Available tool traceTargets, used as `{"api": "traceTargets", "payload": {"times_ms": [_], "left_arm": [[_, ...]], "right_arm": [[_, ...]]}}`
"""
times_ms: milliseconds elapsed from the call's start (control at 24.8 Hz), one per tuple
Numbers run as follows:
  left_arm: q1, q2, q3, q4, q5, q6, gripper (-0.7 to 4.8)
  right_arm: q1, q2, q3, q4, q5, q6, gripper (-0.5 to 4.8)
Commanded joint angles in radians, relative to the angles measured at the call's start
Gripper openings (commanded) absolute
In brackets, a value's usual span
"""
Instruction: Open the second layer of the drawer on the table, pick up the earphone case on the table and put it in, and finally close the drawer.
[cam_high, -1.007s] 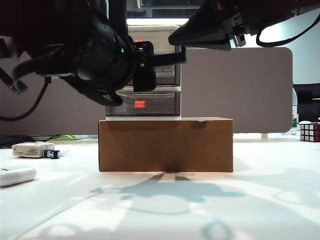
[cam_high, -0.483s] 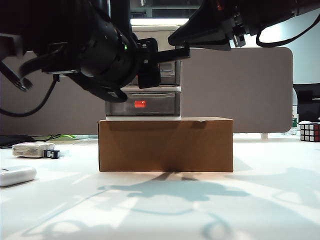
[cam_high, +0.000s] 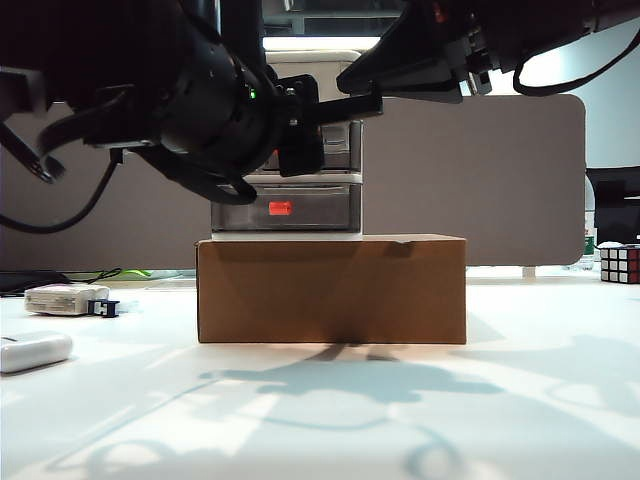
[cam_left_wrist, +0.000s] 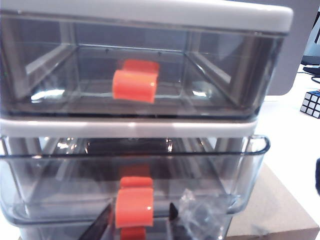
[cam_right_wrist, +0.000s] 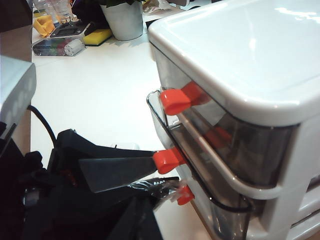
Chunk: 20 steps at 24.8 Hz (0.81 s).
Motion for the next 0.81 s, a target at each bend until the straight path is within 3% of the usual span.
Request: {"api": "traceTargets", "payload": {"times_ms": [40,201,403,805], "left_arm": [[-0.001,-0.002,0.003,0.01,0.002,0.004,1.26],[-0.001,-0.002,0.002,0.021,-0.004,0.005,1.26],[-0.002,-0.002,0.002,0.048,-0.008,0.068,1.26],[0.0,-0.002,0.002,0.046,-0.007,0.067,1.24]], "right_arm": [[0.001,-0.002,0.005,0.009,-0.005,-0.004,-0.05],[0.001,-0.002,0.005,0.009,-0.005,-0.004,-0.05],[0.001,-0.002,0.005,0.009,-0.005,-0.004,-0.05],[0.001,-0.002,0.005,0.009,-0.005,-0.004,-0.05]]}}
